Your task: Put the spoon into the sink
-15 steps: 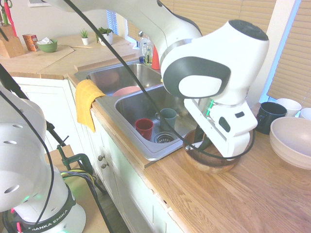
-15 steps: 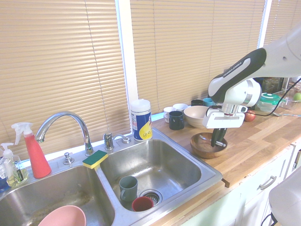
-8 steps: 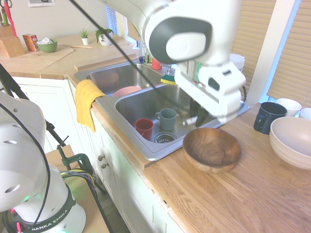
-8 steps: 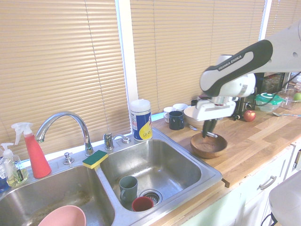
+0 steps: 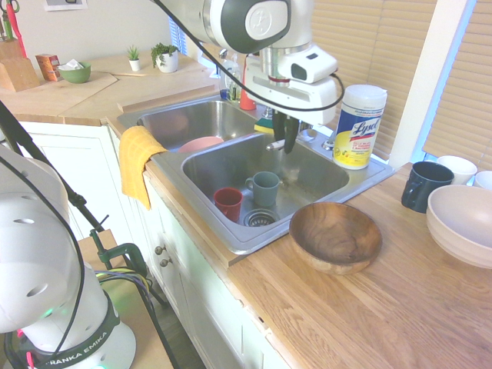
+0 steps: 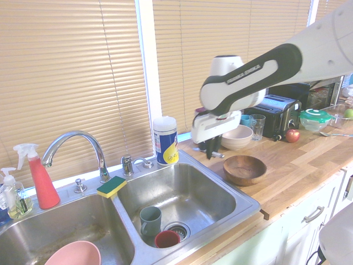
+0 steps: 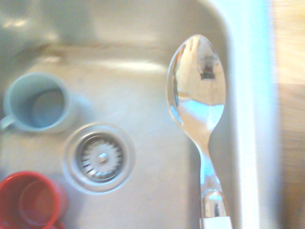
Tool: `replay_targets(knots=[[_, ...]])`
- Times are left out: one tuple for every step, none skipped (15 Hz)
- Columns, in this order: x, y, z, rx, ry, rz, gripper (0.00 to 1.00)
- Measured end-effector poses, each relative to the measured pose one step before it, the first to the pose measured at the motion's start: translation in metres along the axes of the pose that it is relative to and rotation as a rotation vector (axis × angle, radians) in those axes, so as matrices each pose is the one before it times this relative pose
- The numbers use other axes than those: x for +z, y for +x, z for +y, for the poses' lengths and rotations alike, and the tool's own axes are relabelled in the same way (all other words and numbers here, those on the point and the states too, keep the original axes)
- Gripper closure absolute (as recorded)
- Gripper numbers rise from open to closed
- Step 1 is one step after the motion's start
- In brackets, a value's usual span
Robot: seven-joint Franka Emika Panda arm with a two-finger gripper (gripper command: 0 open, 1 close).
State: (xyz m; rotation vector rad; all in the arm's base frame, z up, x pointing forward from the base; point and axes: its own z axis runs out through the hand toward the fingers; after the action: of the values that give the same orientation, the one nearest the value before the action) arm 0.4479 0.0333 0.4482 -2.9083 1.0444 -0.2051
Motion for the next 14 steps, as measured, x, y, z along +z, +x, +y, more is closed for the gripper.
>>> replay_targets(knots=[[0.01094, -0.00686, -0.01331, -0.01787, -0.01363, -0.00329, 1.0], [0.01274, -0.00706, -0.01416, -0.01708, -0.01429, -0.00606, 1.0], [0.01236, -0.00492, -0.01365, -0.01498, -0.01482, -0.01003, 1.0], [0.01261, -0.00327, -0.01258, -0.01296, -0.01421, -0.01255, 1.0], [0.0123, -0.00193, -0.01133, -0.00961, -0.01107, -0.01323, 1.0], [0.01209, -0.00143, -0.00783, -0.00824, -0.00872, -0.01151, 1.0], [0.01075, -0.00086, -0.00502, -0.00576, -0.00662, -0.01357, 1.0], [0.00918, 0.0015, -0.00391, -0.00283, -0.00613, -0.01443, 1.0], [0.00863, 0.00385, -0.00356, 0.0008, -0.00518, -0.01417, 1.0], [0.00919, 0.00457, -0.00394, 0.00114, -0.00635, -0.01538, 1.0], [0.01118, 0.00385, -0.00497, -0.0023, -0.00777, -0.01476, 1.0], [0.01415, 0.00174, -0.00685, -0.00652, -0.01003, -0.01167, 1.0], [0.01424, -0.00059, -0.00863, -0.00555, -0.01027, -0.00932, 1.0], [0.01275, -0.00188, -0.00867, -0.00655, -0.00724, -0.00907, 1.0]])
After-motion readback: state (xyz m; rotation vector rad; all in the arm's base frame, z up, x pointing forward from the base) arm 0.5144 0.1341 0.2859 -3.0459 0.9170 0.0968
